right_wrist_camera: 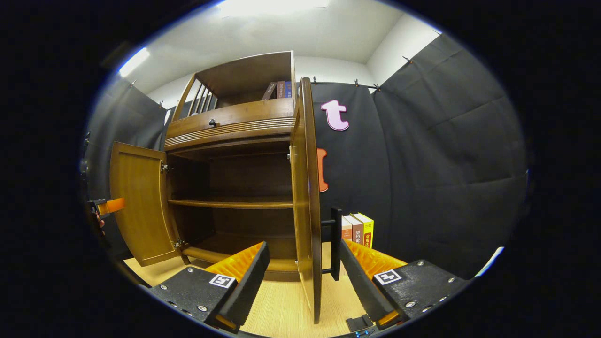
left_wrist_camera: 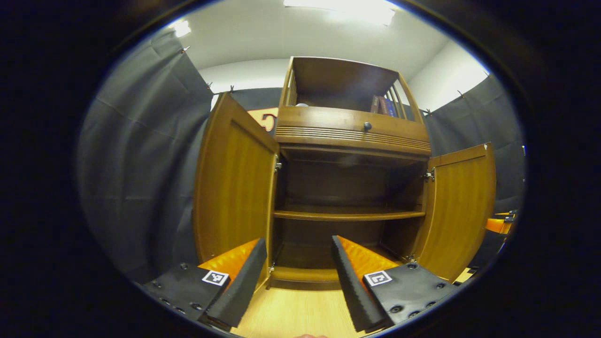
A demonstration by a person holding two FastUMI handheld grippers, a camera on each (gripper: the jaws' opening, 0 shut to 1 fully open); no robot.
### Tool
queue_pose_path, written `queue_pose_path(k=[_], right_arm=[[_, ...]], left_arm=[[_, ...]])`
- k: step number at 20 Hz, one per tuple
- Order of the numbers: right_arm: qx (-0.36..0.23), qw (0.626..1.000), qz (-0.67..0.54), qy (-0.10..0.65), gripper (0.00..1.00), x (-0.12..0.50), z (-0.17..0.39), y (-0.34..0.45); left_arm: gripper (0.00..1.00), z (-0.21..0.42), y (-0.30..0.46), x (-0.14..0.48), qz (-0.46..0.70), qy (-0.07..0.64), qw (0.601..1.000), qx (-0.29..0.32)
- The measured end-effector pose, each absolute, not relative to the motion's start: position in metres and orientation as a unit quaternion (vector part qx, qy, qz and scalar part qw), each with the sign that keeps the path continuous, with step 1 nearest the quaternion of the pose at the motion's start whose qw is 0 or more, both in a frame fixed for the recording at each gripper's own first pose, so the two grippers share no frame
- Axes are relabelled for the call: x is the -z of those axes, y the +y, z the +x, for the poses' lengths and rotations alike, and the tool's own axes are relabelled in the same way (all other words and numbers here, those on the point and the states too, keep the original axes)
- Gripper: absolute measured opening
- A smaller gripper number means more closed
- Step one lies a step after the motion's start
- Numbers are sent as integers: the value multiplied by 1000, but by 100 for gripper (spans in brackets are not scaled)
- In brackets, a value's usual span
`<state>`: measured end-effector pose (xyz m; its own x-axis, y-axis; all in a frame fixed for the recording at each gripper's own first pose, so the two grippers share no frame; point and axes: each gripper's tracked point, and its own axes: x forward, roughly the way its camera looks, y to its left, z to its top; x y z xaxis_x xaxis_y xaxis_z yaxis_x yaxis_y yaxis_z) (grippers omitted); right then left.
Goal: Open the right door of the double-door shoe cabinet with the right hand, and open the left door with the left hand.
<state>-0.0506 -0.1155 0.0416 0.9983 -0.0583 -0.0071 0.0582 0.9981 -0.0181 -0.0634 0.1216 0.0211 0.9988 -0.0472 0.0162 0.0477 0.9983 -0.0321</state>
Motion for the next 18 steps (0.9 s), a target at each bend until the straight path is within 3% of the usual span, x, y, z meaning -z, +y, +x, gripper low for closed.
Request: queue_pose_path(k=[2,3,4,7,8,10,17,18], right_arm=[[28,1000,-11,6,92,-38,-54,-116],[28,1000,-11,6,92,-36,-55,-116],[28,1000,-11,7,99,-35,-55,-116],[32,999,-10,9,99,-30,-55,-121],[35,999,-12,10,99,-29,-55,-124],[34,999,-13,10,99,-33,-54,-127],[29,1000,-6,-4,99,-39,-51,-131],[27,1000,-7,-5,92,-39,-49,-131]], left_arm=[[94,-61,106,-16,-16,-7,999,27],[93,-61,101,-14,-14,-9,999,28],[97,-62,96,-15,-9,-16,999,31],[93,-63,91,-13,1,-19,1000,22],[100,-64,92,-12,0,-18,1000,17],[93,-62,93,-12,-7,-20,1000,4],[93,-64,105,-15,1,-13,999,-40],[93,-65,106,-14,-1,-12,999,-47]])
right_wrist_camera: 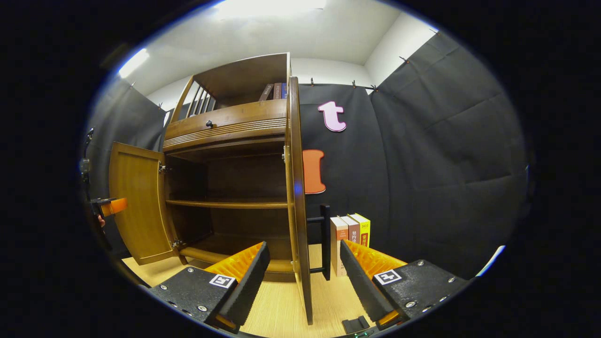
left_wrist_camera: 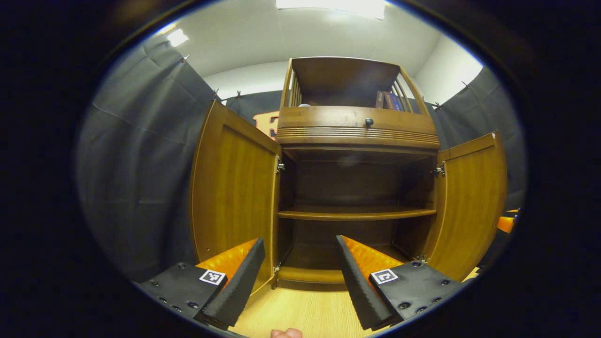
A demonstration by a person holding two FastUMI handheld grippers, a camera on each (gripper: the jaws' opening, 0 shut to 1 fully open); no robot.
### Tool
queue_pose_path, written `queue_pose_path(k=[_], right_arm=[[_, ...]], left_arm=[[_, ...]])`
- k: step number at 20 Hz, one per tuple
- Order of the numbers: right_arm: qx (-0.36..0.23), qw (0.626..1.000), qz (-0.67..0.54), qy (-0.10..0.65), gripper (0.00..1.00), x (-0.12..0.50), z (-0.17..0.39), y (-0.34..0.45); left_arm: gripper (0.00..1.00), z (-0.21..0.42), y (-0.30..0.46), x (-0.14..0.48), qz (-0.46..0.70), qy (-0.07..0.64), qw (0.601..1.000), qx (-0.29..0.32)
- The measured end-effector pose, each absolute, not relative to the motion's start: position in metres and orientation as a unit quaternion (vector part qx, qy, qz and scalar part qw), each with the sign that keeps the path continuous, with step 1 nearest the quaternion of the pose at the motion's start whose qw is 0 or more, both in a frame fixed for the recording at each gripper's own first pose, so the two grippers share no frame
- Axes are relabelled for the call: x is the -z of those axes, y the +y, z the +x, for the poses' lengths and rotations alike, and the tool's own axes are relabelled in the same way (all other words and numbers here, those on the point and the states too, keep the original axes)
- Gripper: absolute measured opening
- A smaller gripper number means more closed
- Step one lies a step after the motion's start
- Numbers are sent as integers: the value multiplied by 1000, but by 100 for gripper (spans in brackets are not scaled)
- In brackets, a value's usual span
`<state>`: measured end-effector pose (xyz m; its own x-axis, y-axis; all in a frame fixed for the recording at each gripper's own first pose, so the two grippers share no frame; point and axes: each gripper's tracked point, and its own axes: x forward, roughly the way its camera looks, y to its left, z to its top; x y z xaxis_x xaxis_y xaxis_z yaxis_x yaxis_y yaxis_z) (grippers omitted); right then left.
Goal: Open the right door of the double-door shoe cabinet with the right hand, and open the left door with the left hand.
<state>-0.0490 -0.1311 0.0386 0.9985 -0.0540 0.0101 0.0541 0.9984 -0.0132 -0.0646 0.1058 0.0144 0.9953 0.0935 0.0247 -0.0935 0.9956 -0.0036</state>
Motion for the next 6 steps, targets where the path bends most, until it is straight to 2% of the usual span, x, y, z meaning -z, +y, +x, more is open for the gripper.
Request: queue_pose_path(k=[1,2,6], right_arm=[[23,1000,-5,-6,92,-40,-47,-129],[18,1000,-2,-7,98,-41,-44,-126],[5,1000,5,-11,99,-46,-35,-118]], left_arm=[[93,-66,110,-14,-2,-12,999,-52],[93,-71,120,-14,-1,-12,998,-58],[93,-72,123,-15,2,-14,998,-69]])
